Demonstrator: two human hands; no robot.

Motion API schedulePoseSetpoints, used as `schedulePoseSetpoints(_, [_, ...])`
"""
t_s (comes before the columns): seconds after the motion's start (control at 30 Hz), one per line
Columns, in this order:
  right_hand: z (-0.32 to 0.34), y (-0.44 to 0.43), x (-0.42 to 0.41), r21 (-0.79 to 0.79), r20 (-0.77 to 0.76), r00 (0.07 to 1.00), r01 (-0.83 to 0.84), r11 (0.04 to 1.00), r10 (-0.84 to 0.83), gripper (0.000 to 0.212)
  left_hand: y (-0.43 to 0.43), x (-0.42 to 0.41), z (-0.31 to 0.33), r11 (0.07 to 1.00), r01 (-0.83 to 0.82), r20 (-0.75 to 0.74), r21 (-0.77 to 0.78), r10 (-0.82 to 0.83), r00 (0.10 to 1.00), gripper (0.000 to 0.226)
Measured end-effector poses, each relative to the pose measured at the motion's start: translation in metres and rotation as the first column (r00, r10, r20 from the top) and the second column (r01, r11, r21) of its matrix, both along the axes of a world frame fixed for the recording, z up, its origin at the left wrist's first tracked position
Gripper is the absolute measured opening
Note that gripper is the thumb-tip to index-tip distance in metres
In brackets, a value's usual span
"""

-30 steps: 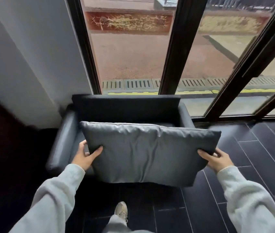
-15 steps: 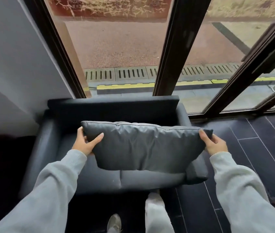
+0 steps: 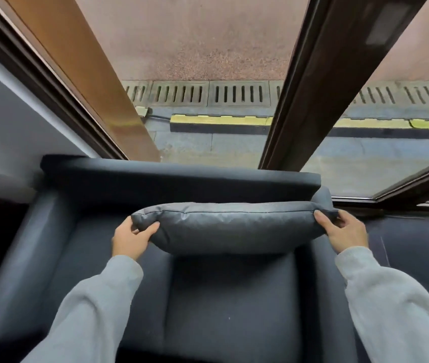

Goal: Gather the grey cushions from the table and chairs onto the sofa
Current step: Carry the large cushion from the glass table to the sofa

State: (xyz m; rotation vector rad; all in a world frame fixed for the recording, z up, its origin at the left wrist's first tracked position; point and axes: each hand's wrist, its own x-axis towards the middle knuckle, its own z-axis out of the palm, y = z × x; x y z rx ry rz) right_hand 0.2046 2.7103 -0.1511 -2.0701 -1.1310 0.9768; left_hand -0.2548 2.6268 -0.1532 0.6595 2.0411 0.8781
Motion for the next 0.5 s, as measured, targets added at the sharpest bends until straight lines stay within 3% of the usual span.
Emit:
schedulePoseSetpoints(0.2, [-0.071, 0.059, 0.024, 0.025, 0.068, 0.997, 0.041, 0.999, -0.043, 0.027, 0.085, 0.028, -0.073, 0.995, -0.013, -0.016, 0.096, 0.015, 1.000, 0.037])
schedulePoseSetpoints(0.33, [-0.072, 0.091, 0.022, 0.139, 0.085, 0.987, 0.127, 0.982, -0.140, 0.044, 0.144, 0.028, -0.076, 0.980, -0.033, 0.014, 0.197, 0.031, 0.999, 0.031])
schedulePoseSetpoints(0.5, [-0.095, 0.114, 0.009, 0.162, 0.157, 0.971, 0.155, 0.974, -0.181, 0.053, 0.165, 0.025, -0.101, 0.993, -0.031, -0.027, 0.115, 0.034, 0.999, 0.036])
